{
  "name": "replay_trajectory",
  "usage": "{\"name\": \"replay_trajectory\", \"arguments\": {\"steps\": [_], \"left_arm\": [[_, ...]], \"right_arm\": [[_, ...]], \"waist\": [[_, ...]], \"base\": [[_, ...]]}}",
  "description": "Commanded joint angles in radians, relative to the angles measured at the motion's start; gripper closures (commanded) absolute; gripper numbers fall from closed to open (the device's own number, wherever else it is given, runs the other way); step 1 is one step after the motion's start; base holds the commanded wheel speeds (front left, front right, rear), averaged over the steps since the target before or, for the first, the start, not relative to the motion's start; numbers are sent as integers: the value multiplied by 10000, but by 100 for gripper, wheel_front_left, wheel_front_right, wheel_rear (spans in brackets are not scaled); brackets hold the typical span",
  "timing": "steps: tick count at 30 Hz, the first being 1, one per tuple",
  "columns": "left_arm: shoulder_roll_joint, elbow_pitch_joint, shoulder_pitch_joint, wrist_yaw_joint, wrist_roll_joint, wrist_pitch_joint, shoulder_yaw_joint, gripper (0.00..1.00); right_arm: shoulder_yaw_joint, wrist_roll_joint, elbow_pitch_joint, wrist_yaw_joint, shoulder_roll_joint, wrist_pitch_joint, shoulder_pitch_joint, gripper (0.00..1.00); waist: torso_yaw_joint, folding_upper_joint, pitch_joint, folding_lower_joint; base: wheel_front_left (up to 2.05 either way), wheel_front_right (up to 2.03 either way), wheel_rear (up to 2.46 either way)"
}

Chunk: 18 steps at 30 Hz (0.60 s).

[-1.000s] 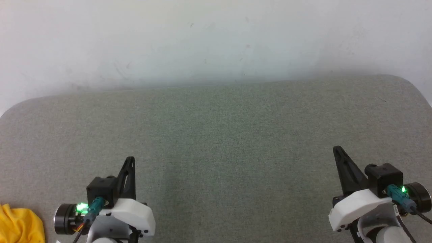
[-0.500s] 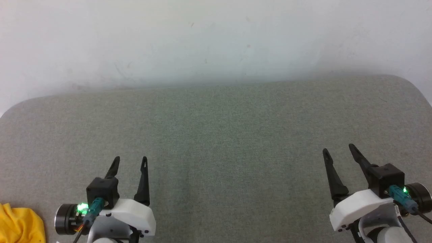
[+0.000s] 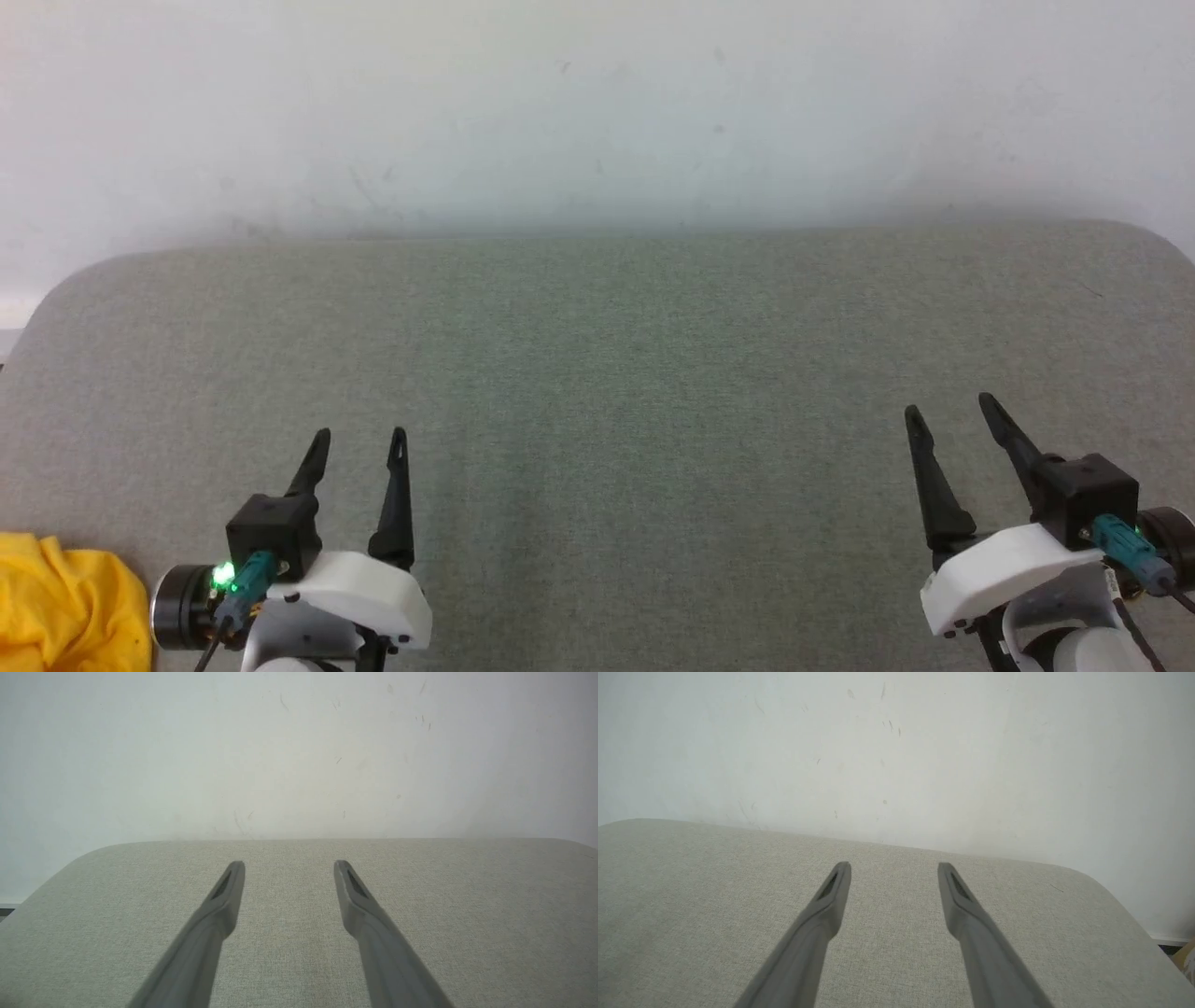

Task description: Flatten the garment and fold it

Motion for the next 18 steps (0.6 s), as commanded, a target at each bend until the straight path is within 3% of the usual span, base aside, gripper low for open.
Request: {"name": "replay_trajectory", "arguments": {"steps": [1,18], "left_arm": [[-4,-7,-68,8,-127,-105,-7,0],[-7,152,34,53,-649,-460,98,0]], "right_arm": [[-24,43,-70,-2,7,-69,101,0],[126,211,-399,-3,12,-190,268,0]], "waist": [[116,0,-30,0],[1383,0,-149,0]], "base": [[0,0,0],[0,0,0]]}}
